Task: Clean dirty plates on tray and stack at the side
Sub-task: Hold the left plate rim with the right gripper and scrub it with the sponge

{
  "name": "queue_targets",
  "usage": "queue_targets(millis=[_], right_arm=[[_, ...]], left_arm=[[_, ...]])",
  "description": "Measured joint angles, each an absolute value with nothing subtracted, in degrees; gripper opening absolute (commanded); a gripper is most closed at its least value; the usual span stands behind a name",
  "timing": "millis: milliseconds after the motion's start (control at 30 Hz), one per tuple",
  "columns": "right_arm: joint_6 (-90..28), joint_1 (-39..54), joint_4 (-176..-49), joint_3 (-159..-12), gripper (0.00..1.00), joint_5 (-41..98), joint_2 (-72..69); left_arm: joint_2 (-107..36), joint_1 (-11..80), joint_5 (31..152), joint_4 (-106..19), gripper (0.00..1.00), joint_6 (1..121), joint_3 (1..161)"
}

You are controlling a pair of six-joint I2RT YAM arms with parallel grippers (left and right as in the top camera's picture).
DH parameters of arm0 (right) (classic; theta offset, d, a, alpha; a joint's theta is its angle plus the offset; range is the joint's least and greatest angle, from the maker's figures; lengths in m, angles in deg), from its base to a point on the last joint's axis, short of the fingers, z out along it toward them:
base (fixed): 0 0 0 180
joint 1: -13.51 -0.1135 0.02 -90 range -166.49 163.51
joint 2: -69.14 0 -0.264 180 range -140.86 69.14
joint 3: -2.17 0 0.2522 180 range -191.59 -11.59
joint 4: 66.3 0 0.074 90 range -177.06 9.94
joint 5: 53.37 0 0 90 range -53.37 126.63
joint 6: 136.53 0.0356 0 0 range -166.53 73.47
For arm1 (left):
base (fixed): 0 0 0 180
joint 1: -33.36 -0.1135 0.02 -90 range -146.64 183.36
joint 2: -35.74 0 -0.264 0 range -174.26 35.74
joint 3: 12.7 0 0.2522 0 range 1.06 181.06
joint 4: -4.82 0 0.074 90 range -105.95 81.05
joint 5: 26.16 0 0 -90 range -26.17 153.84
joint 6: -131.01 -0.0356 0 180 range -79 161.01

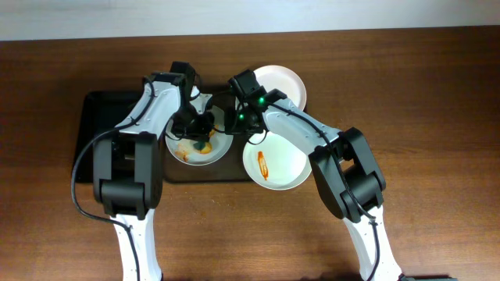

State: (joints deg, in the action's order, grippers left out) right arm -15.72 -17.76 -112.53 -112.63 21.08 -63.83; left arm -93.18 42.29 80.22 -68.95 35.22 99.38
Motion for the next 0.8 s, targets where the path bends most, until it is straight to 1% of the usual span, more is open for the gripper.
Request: queue_targets(millis=[67,133,200,233,267,333,400,433,467,533,600,667,733,800], right_arm=[[-15.7,-17.8,-112.5,-112.6,0.04,21.1,-63.9],[-15.7,-17.8,-112.5,-112.6,0.04,21.1,-63.9],[-15.3,-17.7,-112.4,-112.6,0.04,21.0,-63.9],[-14.5,-17.6,-112.5,-112.6,0.04,20.9,-63.9],[-13.6,-17.3,-112.5,-112.6,0.04,19.7,-64.0],[-12.9,-17.3,-113.0,-112.6,0.04,17.8,-64.0],[-12.8,-17.3,-113.1,-112.6,0.04,17.6,-64.0],[-12.8,-17.3,-113.1,-112.6,0.04,17.6,-64.0],[-12.7,-17.3,-113.2,-112.6,0.04,17.6,-64.0],[-12.7,-17.3,-113.2,-112.6,0.04,17.6,-64.0],[-12.7,-17.0,-113.3,-112.6,0.04,17.9,-64.0],[-12.4,-16.5,-113.2,-112.6,0.04,18.1,-64.0],[-12.4,-16.5,-113.2,-112.6,0.04,18.1,-64.0],[-12.3,-16.5,-113.2,-112.6,0.04,18.1,-64.0]], left_arm=[[-93.5,42.3,79.9,-63.2,0.01,35.0,99.3],[-93.9,42.6,72.5,-59.9,0.01,41.2,100.3],[-93.9,42.5,58.4,-63.0,0.01,51.6,101.1],[-94.1,42.4,51.8,-66.9,0.01,56.5,101.1],[-94.3,42.2,48.2,-71.4,0.01,60.5,101.1],[-94.7,42.4,48.0,-77.5,0.01,63.6,101.1],[-94.8,41.8,54.3,-80.9,0.01,62.0,100.9],[-94.8,41.5,57.8,-81.0,0.01,59.5,100.9],[-94.6,41.3,65.3,-80.1,0.01,53.7,100.9],[-94.6,42.3,74.8,-76.8,0.01,47.2,100.9],[-94.6,43.1,78.6,-73.5,0.01,44.3,100.8],[-94.5,43.3,77.7,-70.3,0.01,45.0,100.7],[-94.0,43.6,69.7,-66.0,0.01,50.4,100.8],[-94.0,44.0,57.6,-64.8,0.01,58.6,101.0]])
